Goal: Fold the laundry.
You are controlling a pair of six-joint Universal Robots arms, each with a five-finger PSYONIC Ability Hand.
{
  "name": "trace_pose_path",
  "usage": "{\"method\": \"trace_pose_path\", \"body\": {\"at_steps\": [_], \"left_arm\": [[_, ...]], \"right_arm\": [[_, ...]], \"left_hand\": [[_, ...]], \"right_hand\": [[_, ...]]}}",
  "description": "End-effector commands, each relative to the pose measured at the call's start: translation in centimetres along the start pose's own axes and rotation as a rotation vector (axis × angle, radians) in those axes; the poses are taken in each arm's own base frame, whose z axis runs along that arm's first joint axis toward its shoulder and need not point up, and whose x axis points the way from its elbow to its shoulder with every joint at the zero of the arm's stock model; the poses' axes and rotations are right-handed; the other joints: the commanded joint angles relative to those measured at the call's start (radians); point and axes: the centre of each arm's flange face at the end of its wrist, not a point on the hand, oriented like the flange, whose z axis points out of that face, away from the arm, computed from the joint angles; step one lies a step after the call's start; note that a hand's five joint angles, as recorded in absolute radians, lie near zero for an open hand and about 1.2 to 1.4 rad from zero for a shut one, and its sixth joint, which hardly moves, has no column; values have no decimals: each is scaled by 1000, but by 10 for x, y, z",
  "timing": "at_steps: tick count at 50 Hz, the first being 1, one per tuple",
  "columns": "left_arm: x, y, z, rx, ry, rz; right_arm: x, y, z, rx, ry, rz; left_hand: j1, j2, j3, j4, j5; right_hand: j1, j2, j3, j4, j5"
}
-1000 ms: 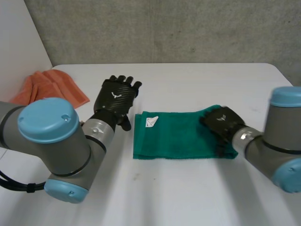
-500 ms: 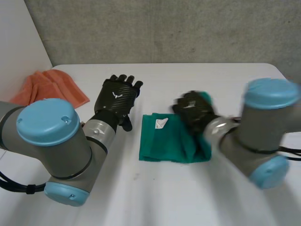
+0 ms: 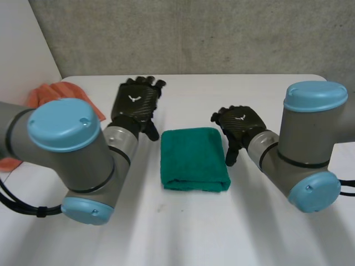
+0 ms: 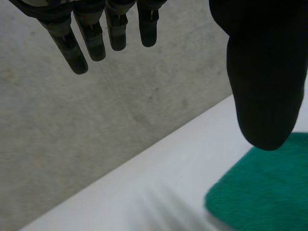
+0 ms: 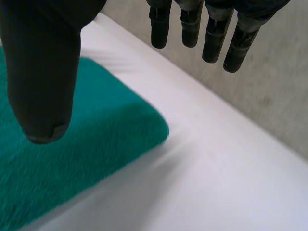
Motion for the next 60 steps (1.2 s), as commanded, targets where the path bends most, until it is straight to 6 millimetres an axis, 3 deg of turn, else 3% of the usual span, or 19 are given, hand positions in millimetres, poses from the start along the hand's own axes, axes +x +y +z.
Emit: {"method": "trace_pose_path", "body": {"at_steps": [1,8,16,27,31,35,42,46,54,60], "left_arm": [[31,25,1,-139,124,-99],[39,67,-1,-317,145,-75],[39,89,0,-406,139,-56],[37,81,-1,-429,150,-6],[39,68,-2,-397,158,-12],[28,24,-2,-282,145,-37],[18,-31,-9,-133,172,-63],[19,-52,-15,-74,251,-81],[23,-69,-23,-31,373,-134],[26,-69,-24,-30,404,-139]], "right_arm": [[-3,20,12,-84,-96,73],[-10,33,25,-102,-145,116],[-10,46,32,-142,-143,108],[-5,34,26,-125,-137,71],[-3,19,16,-93,-133,75],[0,9,3,-64,-116,95],[27,9,-17,-22,15,262],[33,21,-29,-58,39,363],[13,54,-46,-166,-36,429],[5,66,-45,-169,-65,439]], "left_hand": [[6,7,3,10,-23],[24,24,21,28,-5],[27,27,24,31,-2],[24,24,21,28,-5],[21,21,18,25,-8],[12,13,9,16,-17],[1,1,-2,4,-29],[1,1,-2,4,-29],[1,1,-2,4,-29],[1,1,-2,4,-29]], "right_hand": [[-25,-43,-39,-57,-64],[-25,-43,-39,-57,-64],[-25,-43,-39,-57,-64],[-25,-43,-39,-57,-64],[-25,-43,-39,-57,-64],[-25,-43,-39,-57,-64],[-25,-43,-39,-57,-64],[-25,-43,-39,-57,-64],[-25,-43,-39,-57,-64],[-25,-43,-39,-57,-64]]}}
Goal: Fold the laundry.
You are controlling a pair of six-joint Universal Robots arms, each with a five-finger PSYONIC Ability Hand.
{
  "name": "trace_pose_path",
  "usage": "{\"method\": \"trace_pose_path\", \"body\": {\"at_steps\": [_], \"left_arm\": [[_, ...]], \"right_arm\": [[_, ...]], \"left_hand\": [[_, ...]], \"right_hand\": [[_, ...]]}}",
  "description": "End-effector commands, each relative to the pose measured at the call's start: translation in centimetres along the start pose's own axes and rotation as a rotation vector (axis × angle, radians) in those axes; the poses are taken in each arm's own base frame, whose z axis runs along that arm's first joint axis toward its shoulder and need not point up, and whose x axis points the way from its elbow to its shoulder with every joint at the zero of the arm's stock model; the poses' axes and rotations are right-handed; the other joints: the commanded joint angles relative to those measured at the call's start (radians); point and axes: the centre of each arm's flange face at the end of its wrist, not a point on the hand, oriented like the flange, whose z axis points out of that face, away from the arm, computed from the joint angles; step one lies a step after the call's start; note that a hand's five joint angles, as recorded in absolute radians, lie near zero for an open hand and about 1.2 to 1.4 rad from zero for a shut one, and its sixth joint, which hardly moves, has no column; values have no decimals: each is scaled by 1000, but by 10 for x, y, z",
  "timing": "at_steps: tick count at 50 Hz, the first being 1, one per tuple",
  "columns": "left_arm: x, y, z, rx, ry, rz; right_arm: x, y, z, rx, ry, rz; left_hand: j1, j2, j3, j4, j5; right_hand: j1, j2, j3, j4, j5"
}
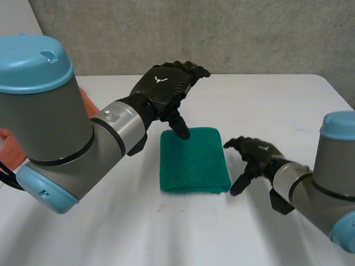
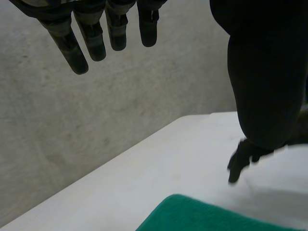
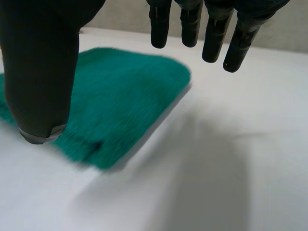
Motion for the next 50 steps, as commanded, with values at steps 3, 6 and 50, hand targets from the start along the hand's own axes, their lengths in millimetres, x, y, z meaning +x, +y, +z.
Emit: {"method": "trace_pose_path", "body": {"at_steps": [3,6,50], "left_arm": [[4,0,-1,1,47,-17],[4,1,-1,-4,45,-21],[-14,25,0,-71,-6,-44]], "right_arm": [[-5,30,10,-27,-52,20],[-8,36,19,-17,-65,41],[25,-26,115,215,45,-304]], "left_hand": [[1,1,-3,4,-29],[4,4,0,7,-26],[4,4,0,7,-26]], "right_hand": [[-25,-43,-39,-57,-64],[-25,-43,-39,-57,-64],[1197,1179,1183,1164,1158]]}}
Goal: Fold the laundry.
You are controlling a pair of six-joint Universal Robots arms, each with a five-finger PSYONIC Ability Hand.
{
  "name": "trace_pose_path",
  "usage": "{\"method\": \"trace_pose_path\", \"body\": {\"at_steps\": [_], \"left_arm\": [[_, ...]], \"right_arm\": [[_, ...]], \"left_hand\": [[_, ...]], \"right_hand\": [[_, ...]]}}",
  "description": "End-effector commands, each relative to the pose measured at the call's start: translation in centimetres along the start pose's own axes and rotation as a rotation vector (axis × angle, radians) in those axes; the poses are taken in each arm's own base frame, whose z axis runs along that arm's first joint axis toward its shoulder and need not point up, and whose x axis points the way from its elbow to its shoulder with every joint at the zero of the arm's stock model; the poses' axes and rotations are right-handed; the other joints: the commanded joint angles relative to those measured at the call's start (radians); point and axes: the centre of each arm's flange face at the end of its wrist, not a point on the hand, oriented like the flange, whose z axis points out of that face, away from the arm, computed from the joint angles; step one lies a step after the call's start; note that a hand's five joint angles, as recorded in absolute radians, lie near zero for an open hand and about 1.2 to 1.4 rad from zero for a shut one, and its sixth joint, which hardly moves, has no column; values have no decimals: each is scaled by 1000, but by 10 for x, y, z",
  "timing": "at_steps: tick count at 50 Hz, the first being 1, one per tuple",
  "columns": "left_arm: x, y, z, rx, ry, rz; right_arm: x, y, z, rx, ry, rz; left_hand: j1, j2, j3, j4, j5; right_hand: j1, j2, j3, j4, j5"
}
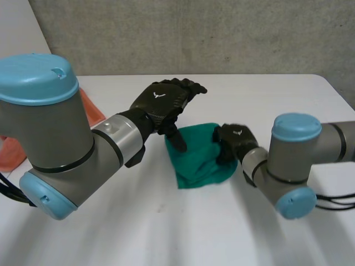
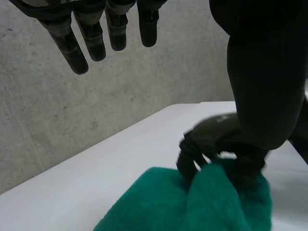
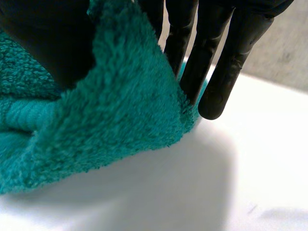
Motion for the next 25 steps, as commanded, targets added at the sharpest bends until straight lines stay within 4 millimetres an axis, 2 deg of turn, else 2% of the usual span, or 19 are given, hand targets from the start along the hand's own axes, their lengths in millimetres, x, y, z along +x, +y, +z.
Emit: {"method": "trace_pose_path", "body": {"at_steps": [1,5,6,9,10,13,14,17,18,22,25], "left_arm": [[-10,1,1,-3,-27,-5],[-11,2,1,-6,-30,-8],[-11,2,1,-6,-31,-11],[-12,2,2,-7,-33,-15],[-12,3,2,-11,-33,-17],[-11,6,1,-17,-32,-20],[-11,7,1,-23,-32,-21],[-12,10,0,-31,-34,-23],[-11,11,0,-34,-34,-24],[-11,12,0,-38,-33,-25],[-11,13,-1,-41,-33,-26]], "right_arm": [[53,-22,35,54,72,-146],[91,-28,60,79,97,-208],[111,-29,70,93,129,-225],[146,-31,81,110,194,-245],[172,-32,85,115,241,-251],[216,-36,85,129,324,-255],[245,-35,84,135,378,-257],[279,-34,80,153,443,-266],[298,-32,77,166,477,-273],[337,-27,66,184,538,-299],[350,-20,62,186,531,-307]], "left_hand": [[4,4,0,7,-26],[4,4,0,7,-26],[6,7,3,10,-23],[6,7,3,10,-23],[6,7,3,10,-23],[6,7,3,10,-23],[6,7,3,10,-23],[9,10,6,13,-20],[6,7,3,10,-23],[9,10,6,13,-20],[9,10,6,13,-20]], "right_hand": [[498,274,287,210,311],[498,274,287,210,311],[498,274,287,210,311],[498,274,287,210,311],[498,274,287,210,311],[498,274,287,210,311],[498,274,287,210,311],[498,274,287,210,311],[498,274,287,210,311],[498,274,287,210,311],[498,274,287,210,311]]}}
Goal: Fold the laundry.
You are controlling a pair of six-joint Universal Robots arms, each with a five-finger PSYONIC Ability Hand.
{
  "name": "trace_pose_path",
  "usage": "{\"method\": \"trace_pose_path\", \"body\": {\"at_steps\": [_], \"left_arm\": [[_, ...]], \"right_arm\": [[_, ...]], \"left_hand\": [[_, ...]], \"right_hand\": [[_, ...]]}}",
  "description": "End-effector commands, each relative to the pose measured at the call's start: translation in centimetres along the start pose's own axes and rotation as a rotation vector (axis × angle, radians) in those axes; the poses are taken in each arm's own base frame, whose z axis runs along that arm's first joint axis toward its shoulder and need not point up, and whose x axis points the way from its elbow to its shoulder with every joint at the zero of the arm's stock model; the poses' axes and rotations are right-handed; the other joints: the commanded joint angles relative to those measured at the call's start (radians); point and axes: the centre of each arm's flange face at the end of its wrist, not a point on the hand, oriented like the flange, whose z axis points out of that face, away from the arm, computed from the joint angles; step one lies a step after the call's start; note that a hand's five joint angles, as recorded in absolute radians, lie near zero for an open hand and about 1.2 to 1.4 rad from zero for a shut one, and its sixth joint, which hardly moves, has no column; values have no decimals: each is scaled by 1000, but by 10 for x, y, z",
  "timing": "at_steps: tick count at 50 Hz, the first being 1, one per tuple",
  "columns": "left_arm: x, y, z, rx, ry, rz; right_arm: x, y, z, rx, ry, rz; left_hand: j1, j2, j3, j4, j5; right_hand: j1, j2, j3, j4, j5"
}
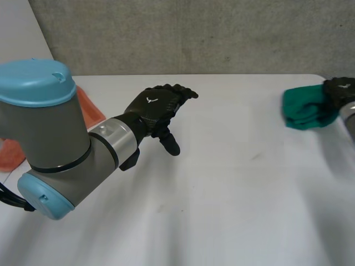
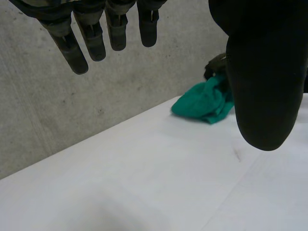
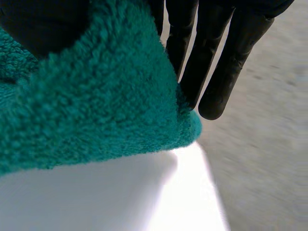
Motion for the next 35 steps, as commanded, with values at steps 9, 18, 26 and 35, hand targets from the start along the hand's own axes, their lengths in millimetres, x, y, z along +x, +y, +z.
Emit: {"method": "trace_pose_path", "body": {"at_steps": [9,18,26,35], "left_arm": [[1,2,0,-1,3,-1],[2,2,0,-3,4,-1],[2,2,0,-3,4,-23],[3,4,0,-6,9,-27]], "right_arm": [[46,45,5,55,-82,-22],[61,32,3,96,-114,-24],[84,37,1,105,-100,-43],[97,54,0,104,-65,-146]], "left_hand": [[9,10,6,13,-20],[9,10,6,13,-20],[9,10,6,13,-20],[9,10,6,13,-20]], "right_hand": [[444,205,214,155,238],[453,214,222,164,247],[453,214,222,164,247],[-487,-725,-717,-775,-692]]}}
